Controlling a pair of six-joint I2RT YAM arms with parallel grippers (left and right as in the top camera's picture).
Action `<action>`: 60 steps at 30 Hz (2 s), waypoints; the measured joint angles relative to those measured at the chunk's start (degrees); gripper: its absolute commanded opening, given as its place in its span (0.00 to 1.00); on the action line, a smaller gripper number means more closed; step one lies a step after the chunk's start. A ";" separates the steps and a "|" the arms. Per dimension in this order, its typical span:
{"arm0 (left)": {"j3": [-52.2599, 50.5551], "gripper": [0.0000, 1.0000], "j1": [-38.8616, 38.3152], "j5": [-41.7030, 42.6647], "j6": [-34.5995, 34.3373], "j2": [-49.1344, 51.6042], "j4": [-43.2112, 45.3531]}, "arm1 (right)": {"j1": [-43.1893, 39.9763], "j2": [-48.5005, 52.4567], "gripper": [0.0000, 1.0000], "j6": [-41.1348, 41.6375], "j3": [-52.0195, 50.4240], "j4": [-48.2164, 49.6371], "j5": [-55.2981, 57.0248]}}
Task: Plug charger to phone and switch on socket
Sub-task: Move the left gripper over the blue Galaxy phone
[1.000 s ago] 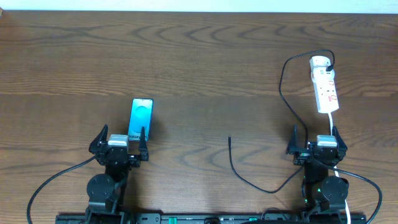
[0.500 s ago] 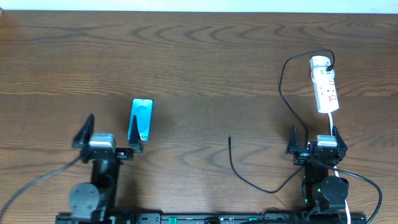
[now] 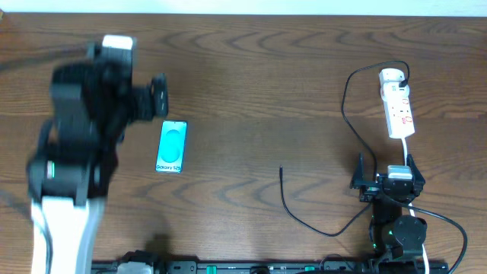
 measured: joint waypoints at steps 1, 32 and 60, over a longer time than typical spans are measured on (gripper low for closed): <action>3.52 0.98 0.00 0.00 0.07 3.32 -3.98 | 0.00 0.00 0.99 0.00 0.00 -0.02 0.00; 13.35 0.98 0.00 3.23 -1.86 44.85 -24.11 | 0.00 0.00 0.99 0.00 0.00 0.00 0.04; -6.05 0.98 -0.02 3.87 -4.26 44.85 -7.87 | 0.00 0.00 0.99 0.00 0.00 0.00 0.04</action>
